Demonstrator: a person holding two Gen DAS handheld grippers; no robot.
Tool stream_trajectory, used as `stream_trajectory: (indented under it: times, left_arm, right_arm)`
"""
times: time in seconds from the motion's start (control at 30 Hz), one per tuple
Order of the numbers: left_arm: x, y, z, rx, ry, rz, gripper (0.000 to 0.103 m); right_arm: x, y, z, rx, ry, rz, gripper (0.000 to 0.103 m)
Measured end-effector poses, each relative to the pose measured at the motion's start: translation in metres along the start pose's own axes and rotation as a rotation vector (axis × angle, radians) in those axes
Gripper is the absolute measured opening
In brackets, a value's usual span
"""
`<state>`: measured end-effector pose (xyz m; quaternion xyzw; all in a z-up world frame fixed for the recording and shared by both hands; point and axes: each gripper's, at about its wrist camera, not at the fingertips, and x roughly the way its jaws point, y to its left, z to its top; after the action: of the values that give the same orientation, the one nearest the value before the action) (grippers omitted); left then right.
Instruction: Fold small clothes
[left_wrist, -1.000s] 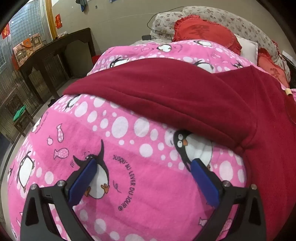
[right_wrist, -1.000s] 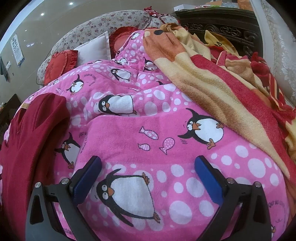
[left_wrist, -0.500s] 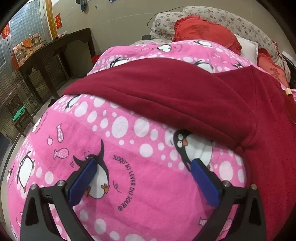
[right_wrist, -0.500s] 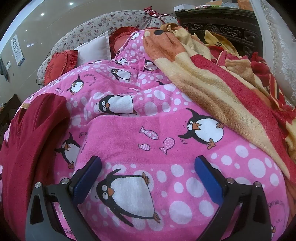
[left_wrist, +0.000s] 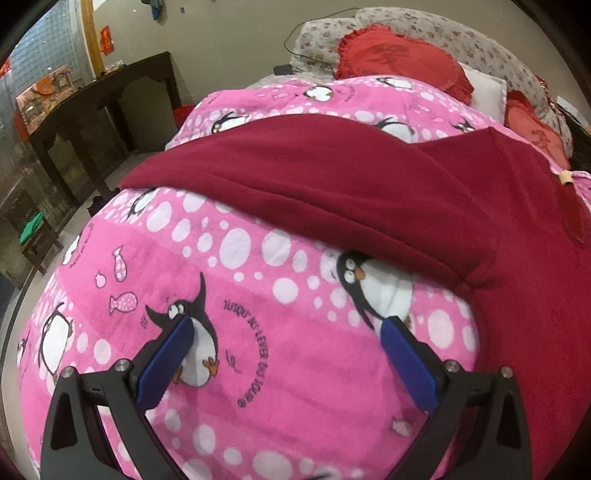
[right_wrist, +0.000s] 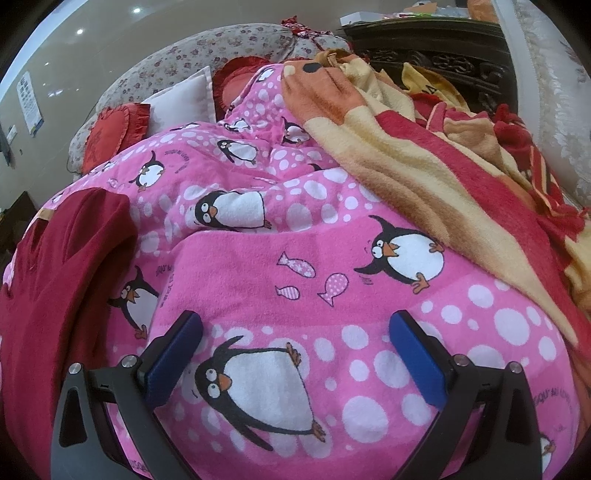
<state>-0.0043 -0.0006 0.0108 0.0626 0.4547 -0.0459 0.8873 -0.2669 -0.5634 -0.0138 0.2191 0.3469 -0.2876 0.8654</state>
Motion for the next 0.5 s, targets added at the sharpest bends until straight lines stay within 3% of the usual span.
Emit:
stream_trajectory:
  times: [0.17,0.37,0.5]
  left_arm:
    - [-0.031,-0.001,-0.002,-0.012,-0.046,-0.045,0.102]
    - [-0.072,-0.021,-0.002,0.084,-0.101,-0.072,0.102]
    - [-0.089,-0.039,-0.006,0.132,-0.128,-0.1,0.102]
  right_arm:
    - [0.002,-0.001,0.002,0.015,0.021,0.007,0.086]
    - [0.001,0.0,0.006,0.043,0.093,0.038,0.086]
    - [-0.008,0.007,0.0,0.041,0.082,0.047,0.086]
